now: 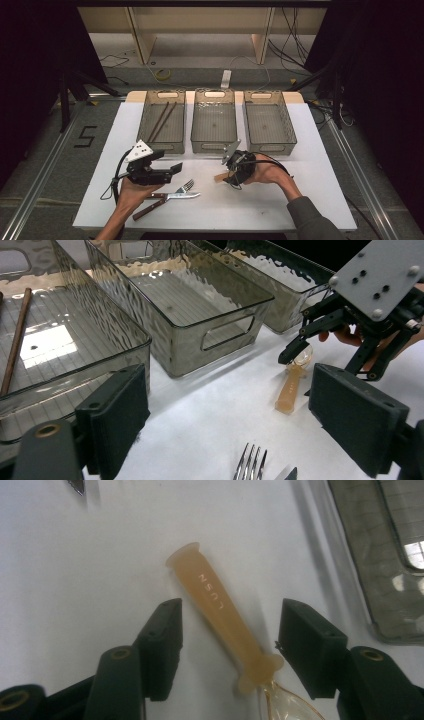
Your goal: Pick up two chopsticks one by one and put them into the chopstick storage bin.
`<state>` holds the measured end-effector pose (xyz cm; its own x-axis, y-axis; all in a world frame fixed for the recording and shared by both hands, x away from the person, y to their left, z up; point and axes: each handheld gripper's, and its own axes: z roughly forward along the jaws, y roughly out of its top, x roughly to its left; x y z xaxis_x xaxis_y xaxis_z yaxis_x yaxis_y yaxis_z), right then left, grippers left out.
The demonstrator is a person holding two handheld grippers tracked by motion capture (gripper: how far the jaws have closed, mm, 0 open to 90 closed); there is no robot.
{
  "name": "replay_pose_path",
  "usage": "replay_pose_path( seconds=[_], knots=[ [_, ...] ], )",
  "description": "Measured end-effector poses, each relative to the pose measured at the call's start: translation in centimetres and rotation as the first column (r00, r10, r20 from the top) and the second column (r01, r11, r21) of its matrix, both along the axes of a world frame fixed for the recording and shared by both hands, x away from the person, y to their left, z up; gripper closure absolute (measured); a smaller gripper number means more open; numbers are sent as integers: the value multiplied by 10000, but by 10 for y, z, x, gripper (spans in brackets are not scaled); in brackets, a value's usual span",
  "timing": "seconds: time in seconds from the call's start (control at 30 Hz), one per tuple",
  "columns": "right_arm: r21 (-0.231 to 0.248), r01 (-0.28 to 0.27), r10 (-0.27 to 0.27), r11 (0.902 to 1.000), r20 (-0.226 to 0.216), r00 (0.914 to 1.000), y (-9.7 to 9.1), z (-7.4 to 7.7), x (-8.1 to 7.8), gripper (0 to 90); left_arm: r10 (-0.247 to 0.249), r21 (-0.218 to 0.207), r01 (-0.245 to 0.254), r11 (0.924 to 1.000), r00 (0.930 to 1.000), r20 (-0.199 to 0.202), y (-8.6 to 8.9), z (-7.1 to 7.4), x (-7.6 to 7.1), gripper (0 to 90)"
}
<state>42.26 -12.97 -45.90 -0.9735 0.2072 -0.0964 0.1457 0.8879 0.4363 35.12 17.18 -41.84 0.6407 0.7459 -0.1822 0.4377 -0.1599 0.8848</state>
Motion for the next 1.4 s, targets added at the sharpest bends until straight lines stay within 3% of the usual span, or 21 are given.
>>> replay_pose_path(
  seconds=[0.57,0.73,1.03,1.4],
  knots=[
    [-727,149,-164,9972,-208,9996,6,-4,-4,671,-48,129,46,9999,9999,107,-2,1,-1,153],
    [-650,-239,238,9976,-20,9997,8,-5,-6,723,-35,178,33,9998,9999,135,-1,1,-1,154],
    [-878,-393,408,9954,144,9991,8,-2,-9,768,-36,224,33,9997,9999,112,-2,1,-1,154],
    [384,376,-392,9986,419,9983,-9,23,-6,773,-116,274,113,9996,9999,94,-2,1,-1,154]
  ],
)
